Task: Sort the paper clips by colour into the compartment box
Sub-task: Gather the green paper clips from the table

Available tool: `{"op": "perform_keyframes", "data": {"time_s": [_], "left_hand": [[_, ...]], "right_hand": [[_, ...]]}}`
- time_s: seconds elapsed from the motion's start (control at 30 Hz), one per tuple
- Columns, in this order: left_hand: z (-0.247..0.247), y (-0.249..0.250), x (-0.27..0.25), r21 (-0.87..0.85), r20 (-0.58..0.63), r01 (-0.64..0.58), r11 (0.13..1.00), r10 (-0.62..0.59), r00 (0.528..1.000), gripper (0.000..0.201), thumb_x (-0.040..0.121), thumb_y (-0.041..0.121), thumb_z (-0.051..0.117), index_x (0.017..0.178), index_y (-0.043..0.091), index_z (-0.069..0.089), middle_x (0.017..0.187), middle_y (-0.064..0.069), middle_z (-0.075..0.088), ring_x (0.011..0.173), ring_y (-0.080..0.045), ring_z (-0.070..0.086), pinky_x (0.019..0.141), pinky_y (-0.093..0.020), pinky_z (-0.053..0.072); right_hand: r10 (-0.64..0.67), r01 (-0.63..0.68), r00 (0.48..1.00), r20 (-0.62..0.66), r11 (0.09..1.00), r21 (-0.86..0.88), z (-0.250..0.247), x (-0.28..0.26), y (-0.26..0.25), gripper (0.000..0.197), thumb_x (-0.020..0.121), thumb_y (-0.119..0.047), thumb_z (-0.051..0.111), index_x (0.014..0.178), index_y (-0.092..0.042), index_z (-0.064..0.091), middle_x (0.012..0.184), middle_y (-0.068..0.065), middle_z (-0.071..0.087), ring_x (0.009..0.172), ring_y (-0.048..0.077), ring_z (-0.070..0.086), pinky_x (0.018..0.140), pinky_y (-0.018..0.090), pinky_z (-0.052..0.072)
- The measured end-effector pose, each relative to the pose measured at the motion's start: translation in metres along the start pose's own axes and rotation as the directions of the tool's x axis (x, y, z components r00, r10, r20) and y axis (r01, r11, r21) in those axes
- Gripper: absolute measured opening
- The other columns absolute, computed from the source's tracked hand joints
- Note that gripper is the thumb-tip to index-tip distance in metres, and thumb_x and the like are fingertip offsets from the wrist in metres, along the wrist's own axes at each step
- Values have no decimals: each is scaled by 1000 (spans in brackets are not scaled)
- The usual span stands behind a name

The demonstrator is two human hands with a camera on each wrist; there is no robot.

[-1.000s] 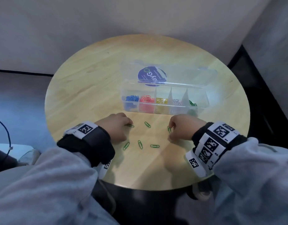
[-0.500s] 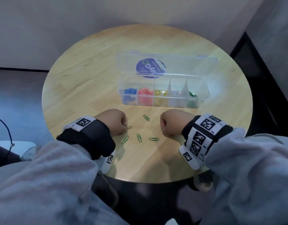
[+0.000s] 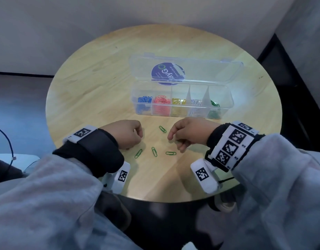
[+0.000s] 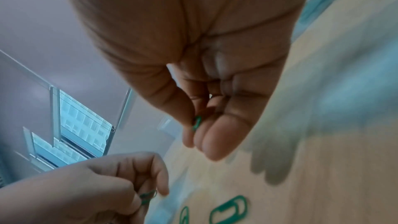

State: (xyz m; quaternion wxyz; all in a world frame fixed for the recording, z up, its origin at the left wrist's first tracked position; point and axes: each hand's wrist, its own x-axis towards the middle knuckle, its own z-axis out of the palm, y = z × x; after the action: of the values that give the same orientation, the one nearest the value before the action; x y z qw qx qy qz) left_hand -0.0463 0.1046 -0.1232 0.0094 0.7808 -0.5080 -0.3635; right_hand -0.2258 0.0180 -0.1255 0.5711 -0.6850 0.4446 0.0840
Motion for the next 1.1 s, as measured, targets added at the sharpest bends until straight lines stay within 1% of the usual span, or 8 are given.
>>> {"op": "perform_keyframes", "data": {"time_s": [0.17,0.33,0.53,0.77,0.83,0.93,1.03,1.1], "left_hand": [[-1,3,-2,208,3,67,976,-69,998,17,85,12,42,71,20,49,78,3,54,79,-20,50,64,-24,36],[6,6,-6,293,46,51,955,-67,997,11,80,18,50,71,22,46,73,7,51,73,-17,49,58,-22,34],[8,3,-5,250,33,15,968,-24,999,10,88,18,44,88,25,50,76,8,54,81,-18,53,72,-27,40],[4,4,-5,172,17,-8,985,5,1000,21,95,15,39,95,22,58,79,10,48,86,-15,46,75,-23,31],[5,5,-5,215,26,11,977,-17,1000,17,92,19,45,93,20,61,84,7,54,86,-16,49,73,-24,35],[5,6,-6,226,59,53,973,-68,996,13,85,21,51,74,20,58,69,4,53,71,-17,49,63,-23,36],[5,7,-5,134,98,42,990,-55,994,19,80,26,58,63,19,55,62,5,54,60,-14,47,62,-24,37],[6,6,-6,98,107,29,995,-39,994,19,78,32,65,66,21,56,66,6,59,64,-12,51,65,-24,40]], "right_hand": [[23,-24,999,-23,999,-43,1,-1,-2,23,90,-4,41,73,-10,56,67,11,56,58,22,54,60,30,50],[-52,51,999,13,837,-545,9,-8,-4,17,83,-29,64,74,-21,53,68,-7,54,64,11,50,61,24,41],[-82,35,996,-39,742,-670,20,-3,1,13,80,-25,66,85,-22,54,72,-11,48,62,7,45,53,23,36],[-107,75,994,8,642,-763,26,3,-4,4,85,-18,57,82,-18,57,79,-4,55,72,15,51,52,21,36],[-74,57,997,10,659,-750,24,2,-4,5,83,-16,57,79,-18,57,81,-2,58,74,17,52,56,22,41],[-66,45,998,-11,779,-626,11,3,-3,11,79,-16,62,70,-19,56,73,-3,59,67,15,53,63,28,47],[-70,62,998,-10,931,-359,-4,3,-2,22,81,-10,62,65,-17,49,64,-2,61,56,13,55,62,25,47],[-61,63,998,33,996,-66,-9,3,0,26,84,2,57,66,-13,47,57,0,61,47,10,55,51,20,47]]}}
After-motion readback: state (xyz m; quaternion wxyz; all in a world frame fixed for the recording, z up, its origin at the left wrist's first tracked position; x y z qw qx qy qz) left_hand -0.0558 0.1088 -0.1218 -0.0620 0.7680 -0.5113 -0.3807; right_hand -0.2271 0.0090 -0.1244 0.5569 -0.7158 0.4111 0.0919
